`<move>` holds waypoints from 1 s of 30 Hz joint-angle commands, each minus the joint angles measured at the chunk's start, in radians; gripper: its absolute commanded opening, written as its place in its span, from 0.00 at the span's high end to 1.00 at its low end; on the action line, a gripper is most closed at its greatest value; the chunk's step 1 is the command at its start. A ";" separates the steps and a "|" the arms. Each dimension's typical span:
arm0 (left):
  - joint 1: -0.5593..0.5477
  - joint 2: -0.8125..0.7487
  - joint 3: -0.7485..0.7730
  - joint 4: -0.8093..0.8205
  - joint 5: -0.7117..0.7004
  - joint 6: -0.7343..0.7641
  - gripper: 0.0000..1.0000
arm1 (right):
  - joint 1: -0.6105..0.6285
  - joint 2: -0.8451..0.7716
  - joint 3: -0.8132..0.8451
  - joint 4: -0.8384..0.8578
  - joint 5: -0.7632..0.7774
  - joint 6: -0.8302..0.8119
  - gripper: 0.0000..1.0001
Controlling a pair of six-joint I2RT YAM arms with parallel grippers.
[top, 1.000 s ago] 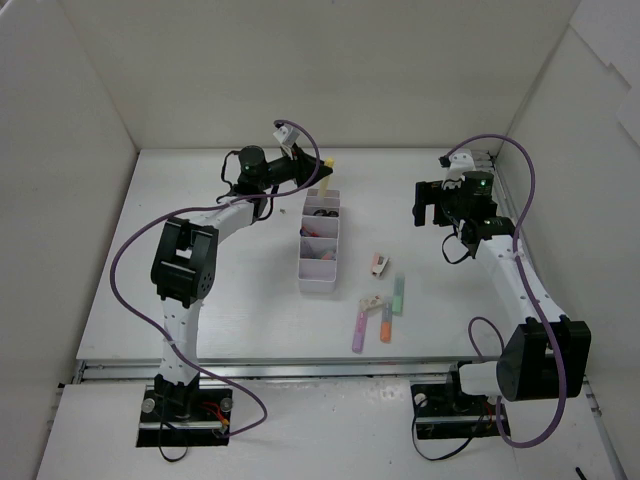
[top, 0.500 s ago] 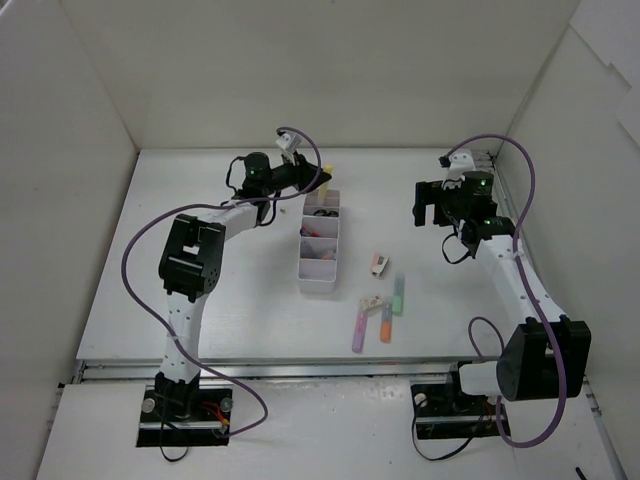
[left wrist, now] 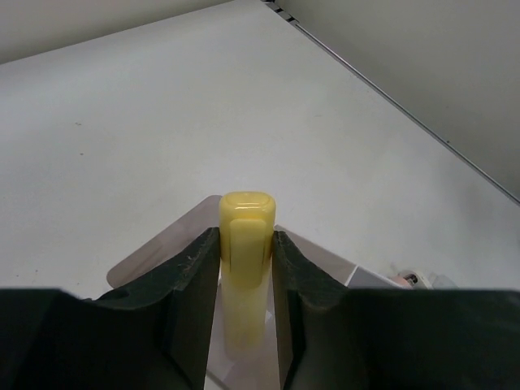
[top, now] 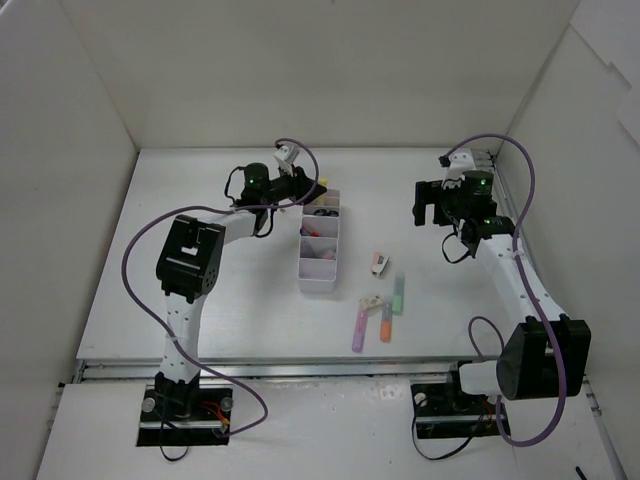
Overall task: Sort the stationery into containers
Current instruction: Place the pen in the storage box.
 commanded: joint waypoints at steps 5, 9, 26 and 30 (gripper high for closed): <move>-0.004 -0.164 0.021 -0.027 0.003 0.045 0.36 | -0.006 -0.012 0.046 0.041 -0.021 -0.004 0.02; -0.004 -0.199 0.016 -0.082 0.000 0.096 0.33 | -0.005 -0.020 0.043 0.041 -0.021 -0.004 0.02; 0.028 -0.421 -0.045 -0.351 -0.168 0.119 0.01 | 0.056 -0.021 0.018 -0.018 -0.026 0.064 0.02; 0.028 -0.541 -0.096 -0.493 -0.277 0.114 0.01 | 0.167 -0.049 -0.012 -0.115 -0.014 0.041 0.02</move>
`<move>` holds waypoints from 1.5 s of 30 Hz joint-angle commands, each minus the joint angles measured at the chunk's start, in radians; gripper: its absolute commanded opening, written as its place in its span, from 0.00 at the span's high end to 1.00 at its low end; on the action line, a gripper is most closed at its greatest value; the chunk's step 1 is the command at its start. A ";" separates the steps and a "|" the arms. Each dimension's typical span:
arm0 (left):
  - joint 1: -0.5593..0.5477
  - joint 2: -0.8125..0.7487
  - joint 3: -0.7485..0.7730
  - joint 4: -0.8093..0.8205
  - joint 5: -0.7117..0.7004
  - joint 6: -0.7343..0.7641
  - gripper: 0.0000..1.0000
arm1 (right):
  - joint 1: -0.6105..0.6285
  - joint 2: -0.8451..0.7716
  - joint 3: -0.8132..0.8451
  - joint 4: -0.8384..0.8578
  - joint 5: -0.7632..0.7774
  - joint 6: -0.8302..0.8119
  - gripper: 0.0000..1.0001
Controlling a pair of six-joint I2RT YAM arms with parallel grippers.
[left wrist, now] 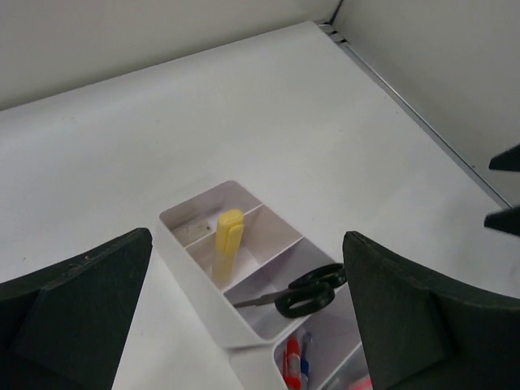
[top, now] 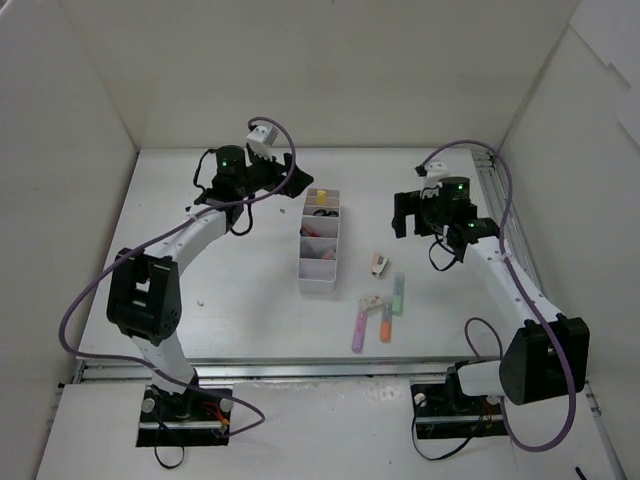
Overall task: Sort the stationery into containers
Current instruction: Place the pen in the storage box, then pick up the pen from the corner of the board.
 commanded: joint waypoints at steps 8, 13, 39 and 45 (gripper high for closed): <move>0.020 -0.299 -0.068 -0.343 -0.233 0.009 0.01 | 0.324 -0.102 -0.121 -0.205 0.134 0.183 0.02; 0.020 -0.436 -0.239 -0.396 -0.269 -0.017 0.01 | 0.454 -0.141 -0.205 -0.280 0.257 0.468 0.02; -0.047 -0.686 -0.447 -0.460 -0.412 -0.074 0.00 | 0.620 0.049 -0.377 -0.305 0.445 0.933 0.71; -0.048 -0.656 -0.411 -0.471 -0.417 -0.043 0.00 | 0.626 -0.084 -0.314 -0.357 0.431 0.869 0.89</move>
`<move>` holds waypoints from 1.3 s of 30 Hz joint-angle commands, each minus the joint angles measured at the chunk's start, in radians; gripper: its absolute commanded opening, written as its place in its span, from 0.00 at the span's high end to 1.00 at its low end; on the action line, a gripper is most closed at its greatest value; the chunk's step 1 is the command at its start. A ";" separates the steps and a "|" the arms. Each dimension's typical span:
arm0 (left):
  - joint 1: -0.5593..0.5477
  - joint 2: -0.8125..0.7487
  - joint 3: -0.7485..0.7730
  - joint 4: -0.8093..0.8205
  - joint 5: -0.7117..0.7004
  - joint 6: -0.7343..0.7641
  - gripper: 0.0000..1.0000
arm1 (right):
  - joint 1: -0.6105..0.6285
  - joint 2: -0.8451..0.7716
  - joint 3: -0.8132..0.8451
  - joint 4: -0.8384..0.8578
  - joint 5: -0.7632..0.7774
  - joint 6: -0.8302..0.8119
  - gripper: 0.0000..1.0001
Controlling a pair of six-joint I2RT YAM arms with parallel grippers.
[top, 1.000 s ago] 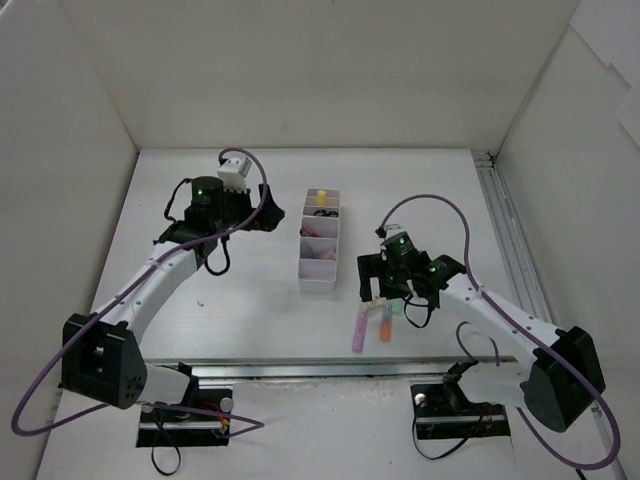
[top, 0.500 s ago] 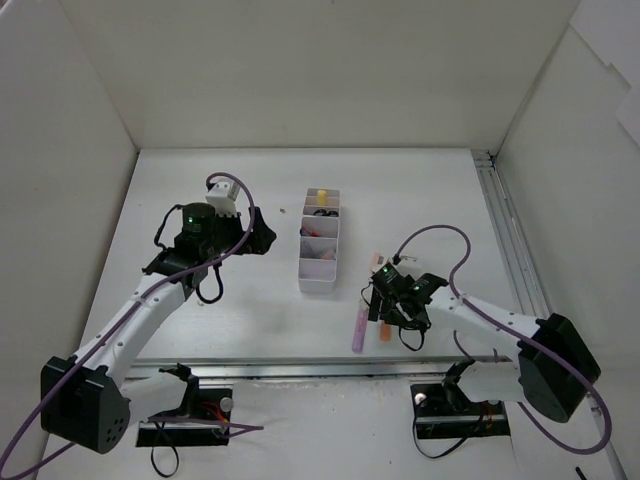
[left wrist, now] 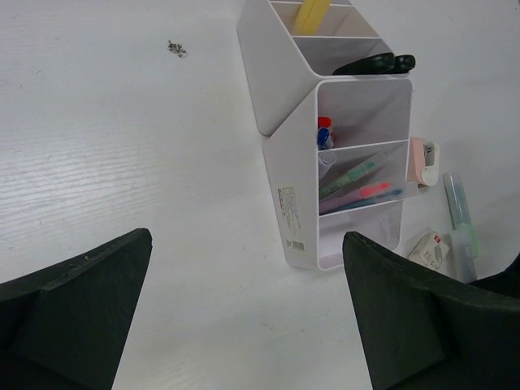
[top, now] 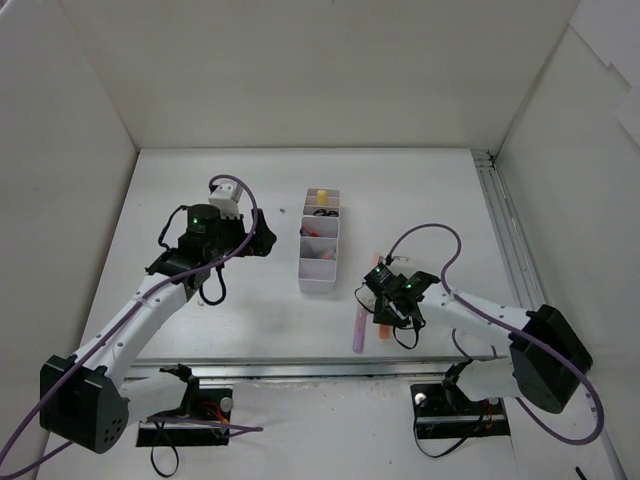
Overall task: Sort the stationery into containers
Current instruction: Pick up the pen from the corner of the board, then place the pen in the storage box.
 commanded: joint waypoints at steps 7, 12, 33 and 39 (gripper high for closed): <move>-0.005 0.048 0.146 0.016 -0.037 0.061 0.00 | 0.005 -0.106 0.347 -0.184 0.182 -0.336 0.91; 0.033 0.116 0.226 0.022 -0.013 0.070 0.01 | -0.133 0.084 0.656 -0.193 0.120 -0.742 1.00; 0.121 0.573 0.674 0.321 1.133 0.108 0.00 | -0.230 0.552 1.465 -0.710 -0.591 -1.986 1.00; 0.070 0.702 0.683 0.700 1.311 -0.195 0.08 | -0.228 0.562 1.475 -0.653 -0.639 -1.966 1.00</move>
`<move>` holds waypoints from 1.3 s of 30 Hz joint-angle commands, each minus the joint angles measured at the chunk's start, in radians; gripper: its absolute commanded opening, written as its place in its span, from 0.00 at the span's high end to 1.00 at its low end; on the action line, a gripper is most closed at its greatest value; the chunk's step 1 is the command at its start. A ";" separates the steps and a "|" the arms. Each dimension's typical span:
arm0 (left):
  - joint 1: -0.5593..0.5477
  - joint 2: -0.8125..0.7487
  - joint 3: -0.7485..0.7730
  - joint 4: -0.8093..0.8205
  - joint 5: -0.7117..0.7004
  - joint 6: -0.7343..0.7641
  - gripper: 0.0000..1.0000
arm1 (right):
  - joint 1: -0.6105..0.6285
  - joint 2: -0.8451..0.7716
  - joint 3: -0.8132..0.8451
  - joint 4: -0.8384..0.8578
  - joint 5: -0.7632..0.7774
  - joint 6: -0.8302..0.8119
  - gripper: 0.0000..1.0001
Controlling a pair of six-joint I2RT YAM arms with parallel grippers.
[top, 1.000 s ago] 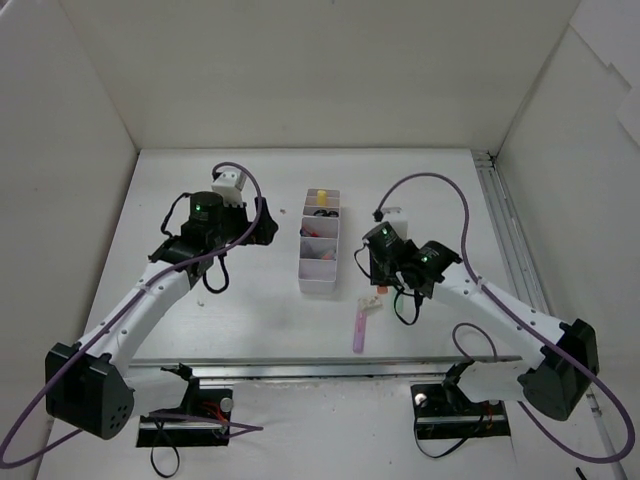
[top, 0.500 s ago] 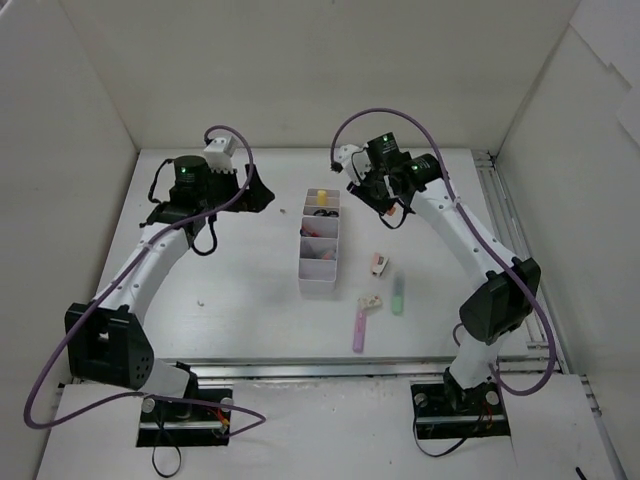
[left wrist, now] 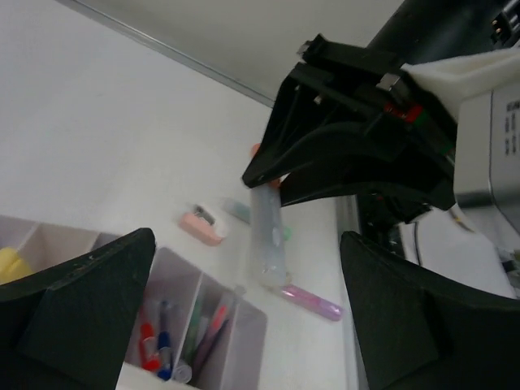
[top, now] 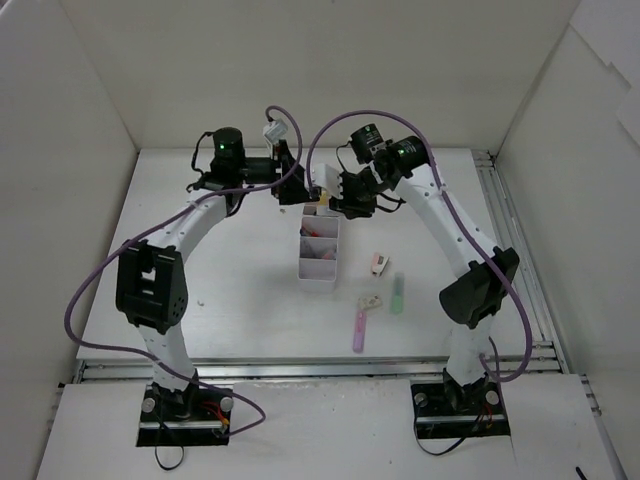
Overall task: Sort the stationery into containers
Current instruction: Place the pen in the storage box.
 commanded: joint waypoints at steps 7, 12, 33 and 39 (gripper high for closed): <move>-0.049 0.125 -0.042 1.128 0.220 -0.844 0.32 | 0.000 -0.036 0.012 0.081 -0.072 -0.004 1.00; -0.070 0.288 0.067 1.451 0.234 -1.238 0.42 | 0.003 -0.064 -0.017 0.141 -0.080 0.019 1.00; -0.049 0.219 0.057 1.451 0.150 -1.212 1.00 | -0.008 -0.157 -0.132 0.473 0.041 0.357 0.63; -0.029 0.213 0.057 1.447 0.110 -1.213 1.00 | -0.037 -0.269 -0.313 0.726 0.038 0.587 0.20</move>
